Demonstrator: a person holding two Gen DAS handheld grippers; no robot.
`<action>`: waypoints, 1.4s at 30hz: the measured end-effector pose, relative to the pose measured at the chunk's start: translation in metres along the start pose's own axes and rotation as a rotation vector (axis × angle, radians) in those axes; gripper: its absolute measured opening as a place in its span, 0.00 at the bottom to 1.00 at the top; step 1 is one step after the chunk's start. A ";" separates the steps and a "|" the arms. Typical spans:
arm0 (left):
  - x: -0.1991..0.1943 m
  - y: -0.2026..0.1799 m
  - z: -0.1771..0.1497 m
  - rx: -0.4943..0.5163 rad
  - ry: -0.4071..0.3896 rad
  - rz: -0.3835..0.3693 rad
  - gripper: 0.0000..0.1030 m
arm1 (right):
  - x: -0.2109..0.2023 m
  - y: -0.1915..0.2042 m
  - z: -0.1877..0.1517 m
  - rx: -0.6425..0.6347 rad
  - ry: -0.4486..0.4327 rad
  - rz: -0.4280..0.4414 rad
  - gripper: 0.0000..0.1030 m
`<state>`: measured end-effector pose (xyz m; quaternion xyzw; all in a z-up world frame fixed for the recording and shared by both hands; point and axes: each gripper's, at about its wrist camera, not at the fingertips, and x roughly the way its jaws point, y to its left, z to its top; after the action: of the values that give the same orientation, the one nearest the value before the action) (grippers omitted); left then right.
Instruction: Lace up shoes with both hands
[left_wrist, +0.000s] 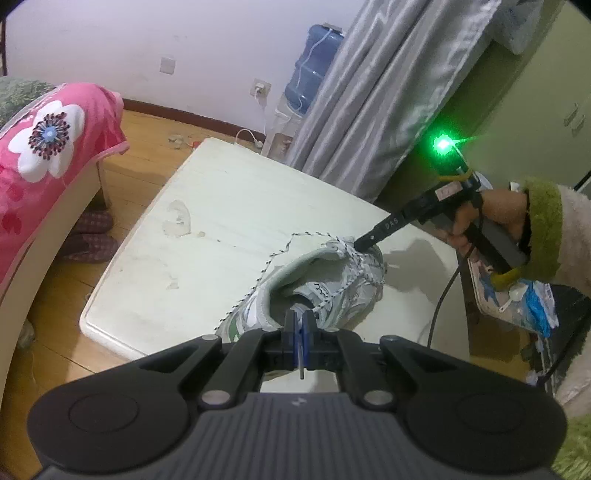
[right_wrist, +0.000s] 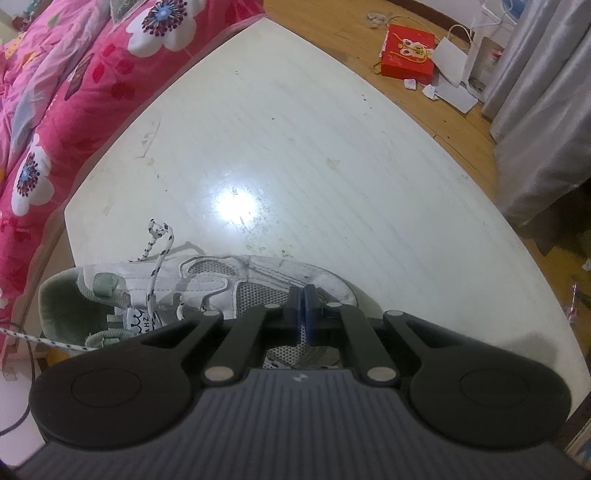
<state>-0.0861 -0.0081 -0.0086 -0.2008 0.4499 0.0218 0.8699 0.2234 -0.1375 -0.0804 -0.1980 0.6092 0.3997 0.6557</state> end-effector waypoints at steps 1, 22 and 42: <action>-0.002 0.002 -0.001 -0.007 -0.005 0.005 0.02 | 0.000 0.001 0.000 0.000 0.002 -0.003 0.01; -0.062 0.024 -0.025 -0.174 -0.073 0.073 0.02 | 0.004 0.007 0.007 0.022 0.038 -0.029 0.01; -0.126 0.005 -0.027 -0.116 0.022 0.195 0.02 | 0.006 -0.010 0.009 0.131 0.038 0.036 0.01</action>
<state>-0.1831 0.0040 0.0752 -0.2065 0.4747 0.1301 0.8456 0.2362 -0.1350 -0.0867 -0.1510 0.6498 0.3669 0.6484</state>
